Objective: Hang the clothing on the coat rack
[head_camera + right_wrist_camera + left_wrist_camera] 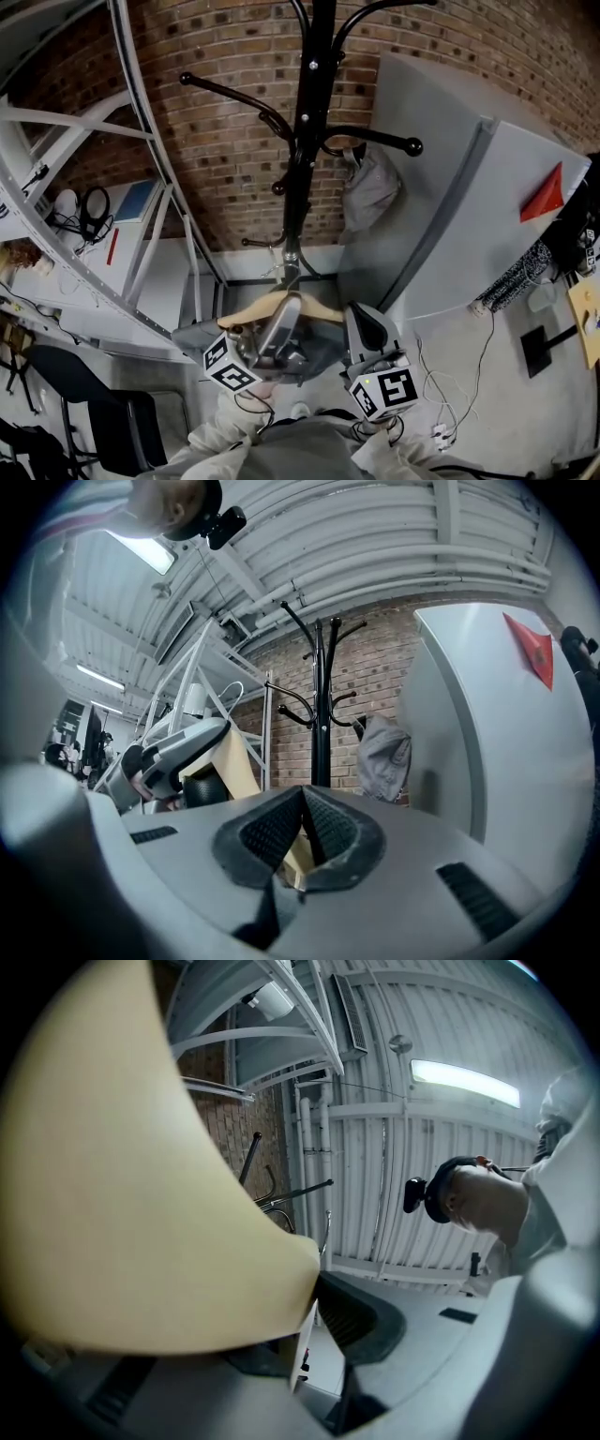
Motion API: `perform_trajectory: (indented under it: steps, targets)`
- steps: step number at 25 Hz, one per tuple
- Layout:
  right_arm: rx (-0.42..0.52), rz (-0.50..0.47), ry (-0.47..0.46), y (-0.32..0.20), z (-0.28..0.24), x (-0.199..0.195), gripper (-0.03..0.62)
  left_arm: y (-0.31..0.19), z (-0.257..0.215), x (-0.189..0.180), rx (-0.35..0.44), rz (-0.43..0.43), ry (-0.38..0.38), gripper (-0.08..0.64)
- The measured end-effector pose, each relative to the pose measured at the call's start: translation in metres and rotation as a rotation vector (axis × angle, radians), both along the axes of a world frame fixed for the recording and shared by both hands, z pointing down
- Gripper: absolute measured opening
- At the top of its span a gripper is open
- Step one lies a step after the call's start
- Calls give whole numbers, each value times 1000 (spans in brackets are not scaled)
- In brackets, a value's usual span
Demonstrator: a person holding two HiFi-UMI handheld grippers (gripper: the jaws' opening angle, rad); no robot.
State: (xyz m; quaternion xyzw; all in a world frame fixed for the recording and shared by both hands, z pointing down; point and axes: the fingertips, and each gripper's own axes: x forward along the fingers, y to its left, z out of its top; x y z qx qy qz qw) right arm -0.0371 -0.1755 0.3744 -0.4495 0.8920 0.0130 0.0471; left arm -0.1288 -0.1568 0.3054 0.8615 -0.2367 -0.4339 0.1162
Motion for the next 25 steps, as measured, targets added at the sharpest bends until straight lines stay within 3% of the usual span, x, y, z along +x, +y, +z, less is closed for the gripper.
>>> perform_trajectory:
  steps: [25]
  targets:
    - [19, -24, -11, -54, -15, 14, 23, -67, -23, -9, -15, -34, 11, 94]
